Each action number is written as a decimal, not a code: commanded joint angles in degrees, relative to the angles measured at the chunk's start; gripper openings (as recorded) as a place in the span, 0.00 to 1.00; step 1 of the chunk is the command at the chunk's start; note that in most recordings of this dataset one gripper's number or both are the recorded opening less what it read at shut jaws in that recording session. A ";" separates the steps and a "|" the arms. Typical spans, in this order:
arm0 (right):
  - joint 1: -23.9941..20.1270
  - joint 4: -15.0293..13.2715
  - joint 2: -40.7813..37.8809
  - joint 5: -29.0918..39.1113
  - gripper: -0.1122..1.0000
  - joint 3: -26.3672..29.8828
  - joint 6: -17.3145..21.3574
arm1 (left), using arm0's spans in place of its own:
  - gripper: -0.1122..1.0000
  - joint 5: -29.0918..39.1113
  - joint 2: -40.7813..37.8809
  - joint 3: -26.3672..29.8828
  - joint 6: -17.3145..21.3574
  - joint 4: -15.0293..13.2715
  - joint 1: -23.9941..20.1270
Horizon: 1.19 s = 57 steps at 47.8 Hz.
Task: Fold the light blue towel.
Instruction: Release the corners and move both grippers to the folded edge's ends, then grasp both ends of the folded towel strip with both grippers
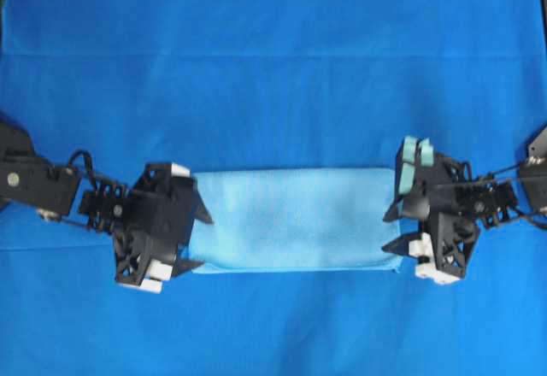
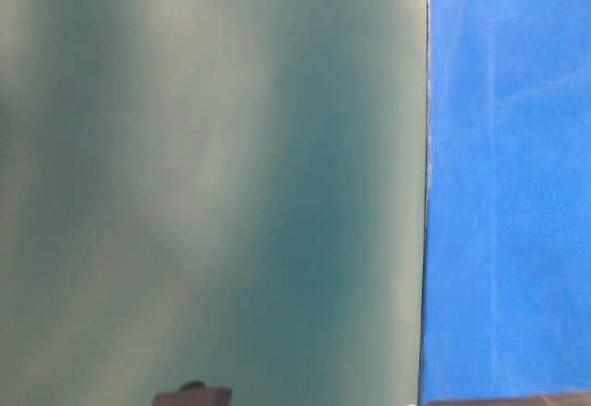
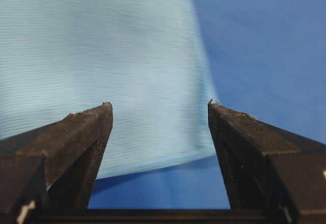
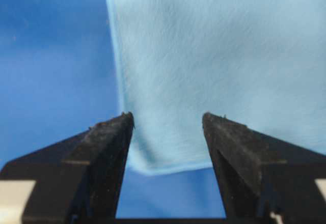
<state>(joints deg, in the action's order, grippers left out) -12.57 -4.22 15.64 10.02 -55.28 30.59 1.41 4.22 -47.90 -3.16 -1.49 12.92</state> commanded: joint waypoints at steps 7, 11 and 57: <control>9.84 -3.43 1.05 1.05 0.64 -1.32 0.09 | 0.74 0.09 0.88 -0.70 0.00 0.09 -7.73; 12.13 -4.57 0.44 1.32 0.64 -1.76 0.09 | 0.74 0.09 -0.18 -0.97 0.00 0.09 -9.84; 16.08 -5.45 -9.67 -1.85 0.63 -1.41 0.62 | 0.52 -6.68 -7.38 -4.57 3.16 0.09 -13.89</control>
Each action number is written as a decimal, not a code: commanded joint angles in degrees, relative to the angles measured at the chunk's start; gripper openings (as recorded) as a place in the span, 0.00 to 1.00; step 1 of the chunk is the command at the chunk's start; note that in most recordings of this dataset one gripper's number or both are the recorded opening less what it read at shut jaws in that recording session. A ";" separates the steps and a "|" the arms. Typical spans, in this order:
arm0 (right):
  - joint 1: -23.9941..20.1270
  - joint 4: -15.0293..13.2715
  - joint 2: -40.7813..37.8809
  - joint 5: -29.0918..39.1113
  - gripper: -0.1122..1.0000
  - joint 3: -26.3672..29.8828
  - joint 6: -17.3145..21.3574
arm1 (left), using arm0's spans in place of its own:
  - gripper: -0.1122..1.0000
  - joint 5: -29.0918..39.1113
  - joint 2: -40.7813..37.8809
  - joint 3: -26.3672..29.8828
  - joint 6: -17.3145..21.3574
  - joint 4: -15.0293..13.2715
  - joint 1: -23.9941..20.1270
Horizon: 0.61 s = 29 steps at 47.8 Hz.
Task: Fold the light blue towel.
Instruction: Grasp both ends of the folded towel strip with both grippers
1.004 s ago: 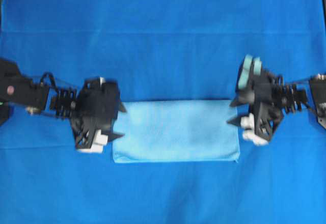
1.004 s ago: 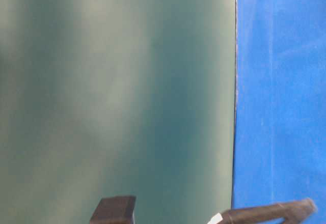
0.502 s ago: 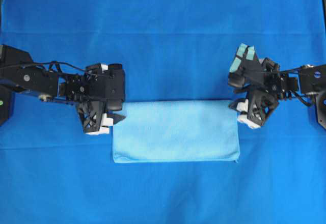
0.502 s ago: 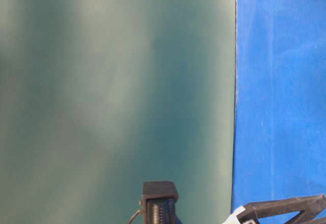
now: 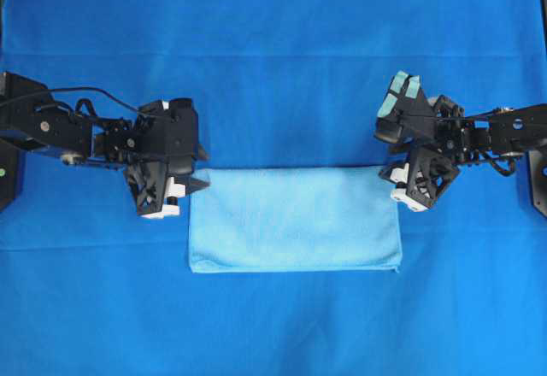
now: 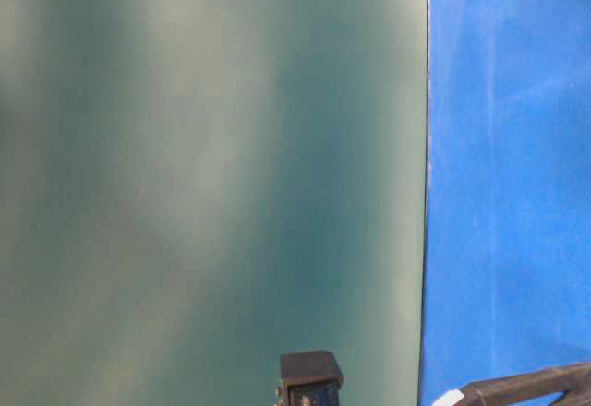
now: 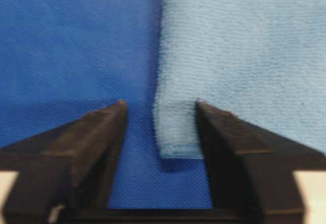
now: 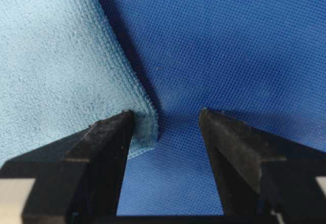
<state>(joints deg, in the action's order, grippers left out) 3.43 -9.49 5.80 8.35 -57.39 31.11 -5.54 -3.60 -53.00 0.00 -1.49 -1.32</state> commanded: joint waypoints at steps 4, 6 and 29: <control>-0.26 -0.09 0.18 0.35 0.55 0.62 0.18 | 0.38 1.67 0.35 0.79 0.62 0.09 0.35; -0.44 -0.09 0.18 0.88 0.46 0.62 0.18 | 0.31 2.64 0.44 0.97 0.62 0.09 0.35; -0.79 0.70 4.83 5.01 0.11 2.46 0.44 | 0.13 13.54 4.57 5.01 0.79 0.09 0.88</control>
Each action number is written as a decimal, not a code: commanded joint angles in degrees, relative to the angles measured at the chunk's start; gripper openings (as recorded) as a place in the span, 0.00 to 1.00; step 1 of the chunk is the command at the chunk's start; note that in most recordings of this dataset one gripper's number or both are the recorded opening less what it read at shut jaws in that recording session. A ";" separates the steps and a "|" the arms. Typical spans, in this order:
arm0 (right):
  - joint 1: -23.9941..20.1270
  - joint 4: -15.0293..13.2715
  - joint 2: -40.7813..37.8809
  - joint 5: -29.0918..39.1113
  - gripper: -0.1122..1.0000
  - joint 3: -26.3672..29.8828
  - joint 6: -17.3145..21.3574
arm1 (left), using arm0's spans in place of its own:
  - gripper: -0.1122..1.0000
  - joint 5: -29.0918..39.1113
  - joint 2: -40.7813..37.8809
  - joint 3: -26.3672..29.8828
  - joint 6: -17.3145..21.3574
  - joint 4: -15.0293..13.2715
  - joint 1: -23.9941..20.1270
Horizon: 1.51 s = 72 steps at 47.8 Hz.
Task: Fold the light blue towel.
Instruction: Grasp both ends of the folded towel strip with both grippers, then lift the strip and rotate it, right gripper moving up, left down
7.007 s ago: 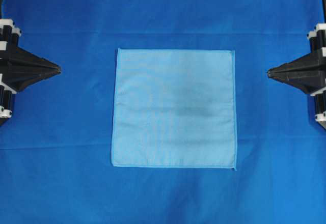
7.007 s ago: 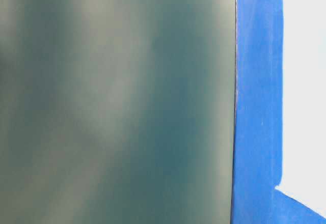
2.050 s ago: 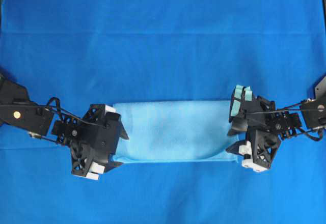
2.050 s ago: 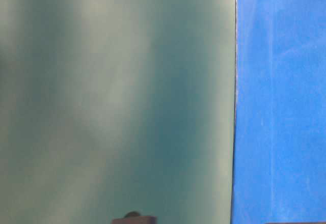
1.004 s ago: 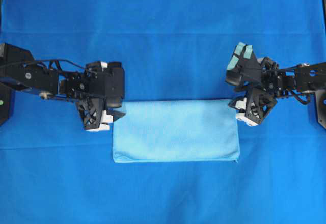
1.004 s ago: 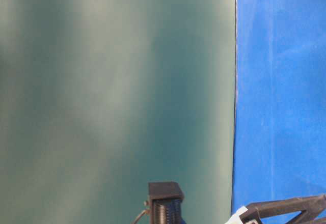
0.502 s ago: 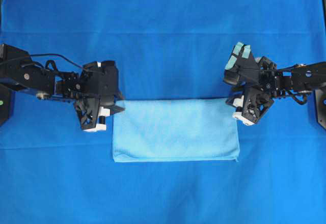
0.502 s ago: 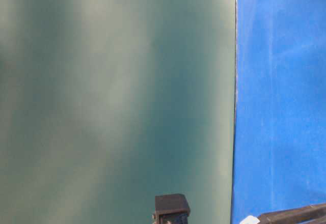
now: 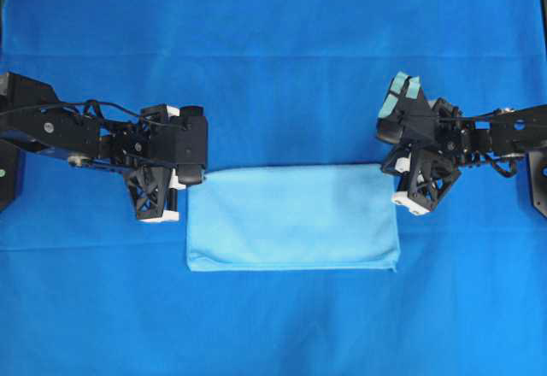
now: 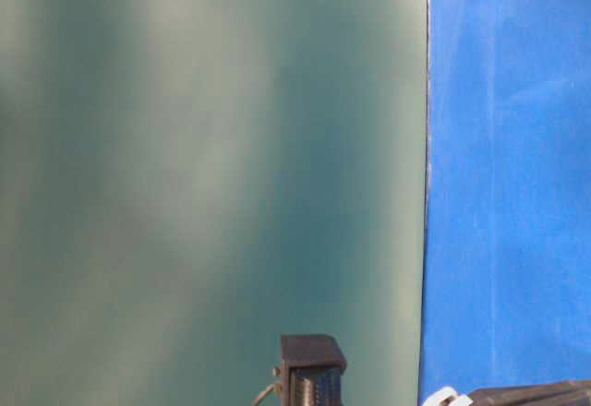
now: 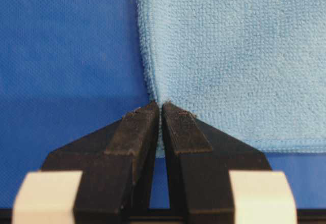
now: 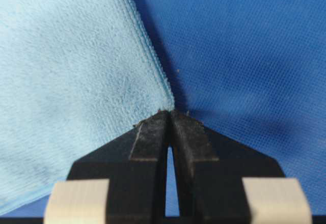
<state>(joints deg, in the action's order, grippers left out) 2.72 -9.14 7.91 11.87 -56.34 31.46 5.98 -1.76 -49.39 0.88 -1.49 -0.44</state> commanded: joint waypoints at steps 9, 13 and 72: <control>-0.09 0.44 8.96 10.11 0.11 4.04 0.09 | 0.13 9.14 9.84 3.78 -0.53 0.09 0.00; -0.09 0.44 11.43 12.57 0.11 5.01 0.09 | 0.13 11.51 12.66 4.39 -0.44 0.09 -0.09; 18.72 -13.80 13.54 9.32 0.11 16.00 -0.97 | 0.13 5.10 8.26 22.59 1.14 0.09 12.57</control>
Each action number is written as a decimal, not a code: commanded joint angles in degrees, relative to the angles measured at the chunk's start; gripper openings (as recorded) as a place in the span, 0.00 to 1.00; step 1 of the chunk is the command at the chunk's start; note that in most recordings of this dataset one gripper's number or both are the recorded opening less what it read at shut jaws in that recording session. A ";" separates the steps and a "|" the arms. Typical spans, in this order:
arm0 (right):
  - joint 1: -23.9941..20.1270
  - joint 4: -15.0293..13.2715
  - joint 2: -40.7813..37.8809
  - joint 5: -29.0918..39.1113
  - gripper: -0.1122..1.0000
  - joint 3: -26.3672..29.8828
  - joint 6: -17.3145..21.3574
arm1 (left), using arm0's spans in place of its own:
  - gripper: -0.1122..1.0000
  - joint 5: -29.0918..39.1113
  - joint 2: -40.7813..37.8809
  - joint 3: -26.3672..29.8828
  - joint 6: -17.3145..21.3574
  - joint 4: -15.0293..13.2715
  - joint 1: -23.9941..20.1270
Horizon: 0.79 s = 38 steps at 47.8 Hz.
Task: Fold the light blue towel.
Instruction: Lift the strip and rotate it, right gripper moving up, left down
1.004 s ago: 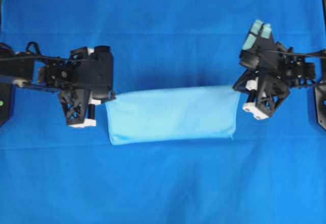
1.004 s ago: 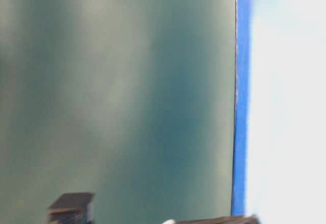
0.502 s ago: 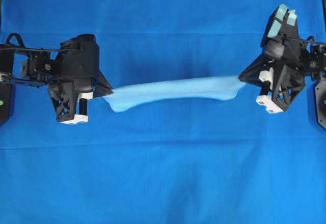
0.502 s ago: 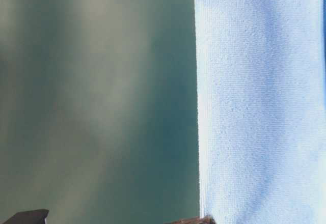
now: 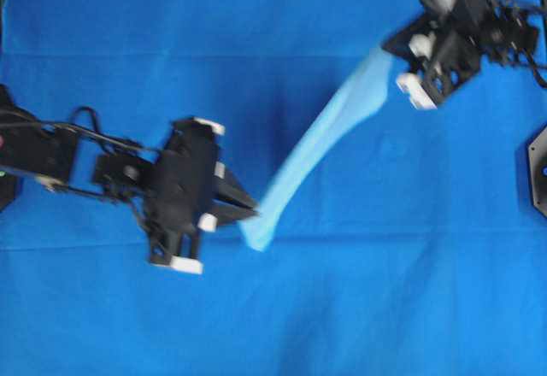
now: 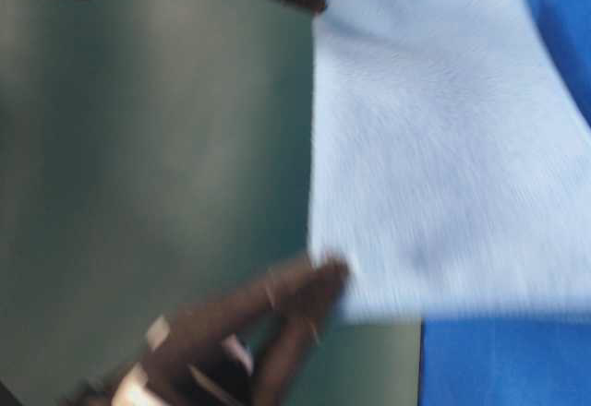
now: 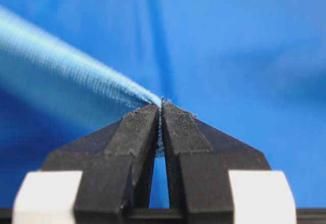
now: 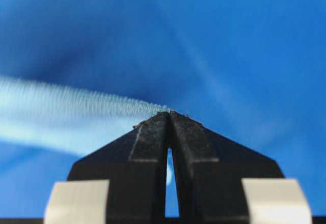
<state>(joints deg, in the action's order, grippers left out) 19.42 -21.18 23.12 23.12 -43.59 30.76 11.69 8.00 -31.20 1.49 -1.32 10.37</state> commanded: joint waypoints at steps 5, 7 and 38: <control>2.64 -3.69 -6.06 -4.75 0.11 7.03 -0.26 | 0.13 -0.62 -4.75 8.61 2.29 -0.09 2.55; 2.64 -4.04 -7.65 -5.19 0.11 8.53 -0.35 | 0.13 -0.53 -5.89 10.11 3.16 -0.09 2.81; 3.52 -4.57 -4.75 -2.90 0.11 5.80 -0.62 | 0.13 -11.34 -17.40 19.60 9.58 -0.09 3.87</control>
<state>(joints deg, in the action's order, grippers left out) 20.65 -25.05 14.94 19.78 -36.91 29.79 3.08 -8.44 -15.38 9.67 -1.23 11.34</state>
